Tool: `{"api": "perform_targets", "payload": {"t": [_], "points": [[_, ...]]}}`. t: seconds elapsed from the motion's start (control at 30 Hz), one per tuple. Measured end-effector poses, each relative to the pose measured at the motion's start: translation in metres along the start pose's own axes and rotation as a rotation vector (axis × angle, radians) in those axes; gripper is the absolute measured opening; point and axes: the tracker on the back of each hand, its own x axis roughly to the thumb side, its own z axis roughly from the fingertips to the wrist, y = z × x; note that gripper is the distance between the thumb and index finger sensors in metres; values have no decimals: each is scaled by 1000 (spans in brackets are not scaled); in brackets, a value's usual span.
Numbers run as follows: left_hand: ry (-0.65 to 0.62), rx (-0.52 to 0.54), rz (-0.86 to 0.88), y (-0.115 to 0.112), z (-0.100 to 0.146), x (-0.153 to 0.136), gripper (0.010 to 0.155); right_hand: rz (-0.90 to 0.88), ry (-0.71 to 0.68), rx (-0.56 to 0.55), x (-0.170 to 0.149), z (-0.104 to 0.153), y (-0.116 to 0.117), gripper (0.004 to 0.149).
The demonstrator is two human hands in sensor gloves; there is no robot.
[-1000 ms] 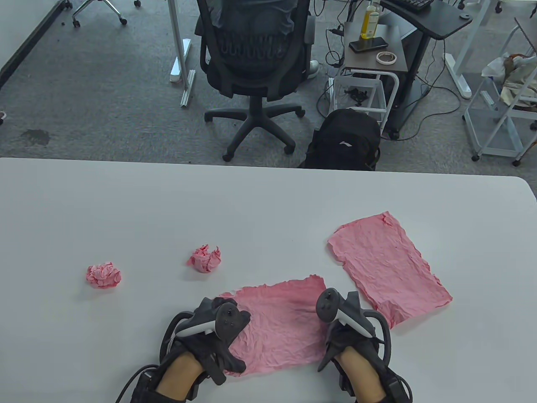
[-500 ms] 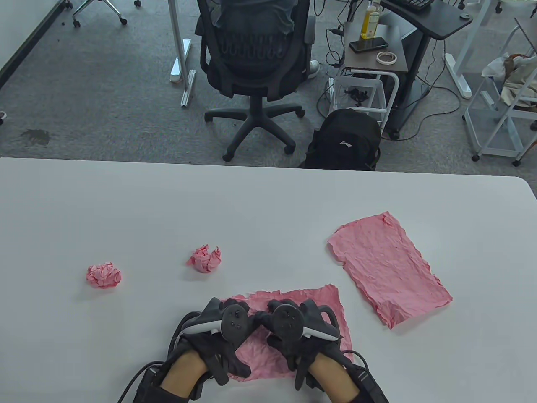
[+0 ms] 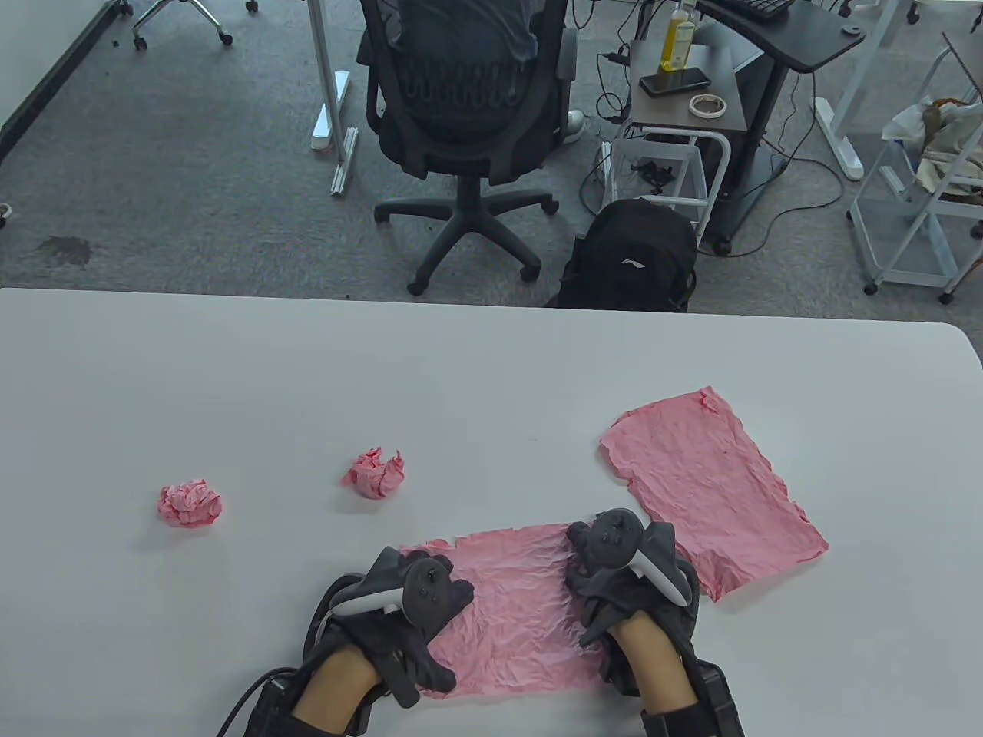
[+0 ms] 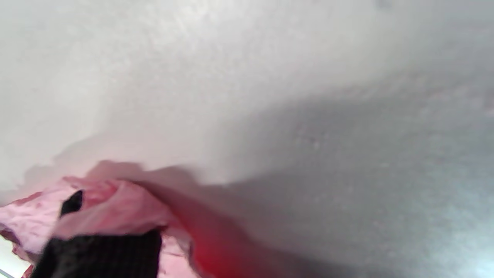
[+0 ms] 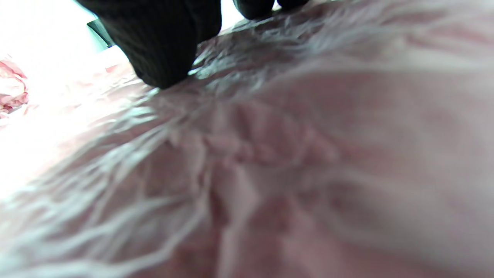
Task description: Flatten crumpled papers and stack
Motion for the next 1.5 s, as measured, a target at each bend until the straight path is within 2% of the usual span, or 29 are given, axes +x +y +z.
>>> {"api": "perform_targets", "payload": {"t": [0.1,0.2,0.23,0.27,0.33,0.4,0.47,0.53,0.7,0.83,0.9,0.97,1.07,1.13,1.2,1.23,1.27,1.33,1.37,1.43,1.5], "points": [[18,10,-3,1,0,-2,105,77,-19,-2,14,9,-2,67],[42,19,19,2,0,-8,105,170,-228,-67,51,32,5,66],[43,19,27,2,-1,-10,105,174,-284,-54,62,37,10,65],[45,20,32,3,-2,-11,106,186,-370,4,79,42,21,65],[44,22,31,2,-2,-12,105,219,-447,94,99,47,36,64],[57,27,30,1,0,-13,104,279,-405,186,104,46,45,66],[73,20,35,0,0,-13,103,195,-402,176,94,40,37,65],[93,20,18,1,1,-10,104,138,-279,181,76,35,29,66],[83,4,24,2,2,-13,107,4,-64,110,21,24,4,66],[80,3,28,2,3,-13,108,3,-13,65,11,25,0,65],[80,2,26,3,2,-14,109,64,-9,22,14,28,-3,64],[86,8,30,3,3,-17,110,126,-105,-76,21,33,-5,62],[81,8,62,4,2,-23,109,81,-335,-83,51,41,2,59],[85,11,65,5,1,-25,109,120,-489,-28,77,46,18,58],[82,10,68,4,1,-26,109,238,-555,44,99,51,37,58],[85,16,70,3,2,-26,109,292,-545,94,103,51,42,61],[86,14,73,3,2,-26,110,350,-482,106,103,51,38,62],[84,11,76,4,3,-26,110,231,-433,179,88,41,32,66],[86,10,79,3,3,-26,110,122,-390,259,76,37,28,67],[87,5,84,3,4,-26,110,12,-257,208,49,33,16,70],[87,-5,88,3,3,-27,111,46,-158,194,27,29,4,72]]}}
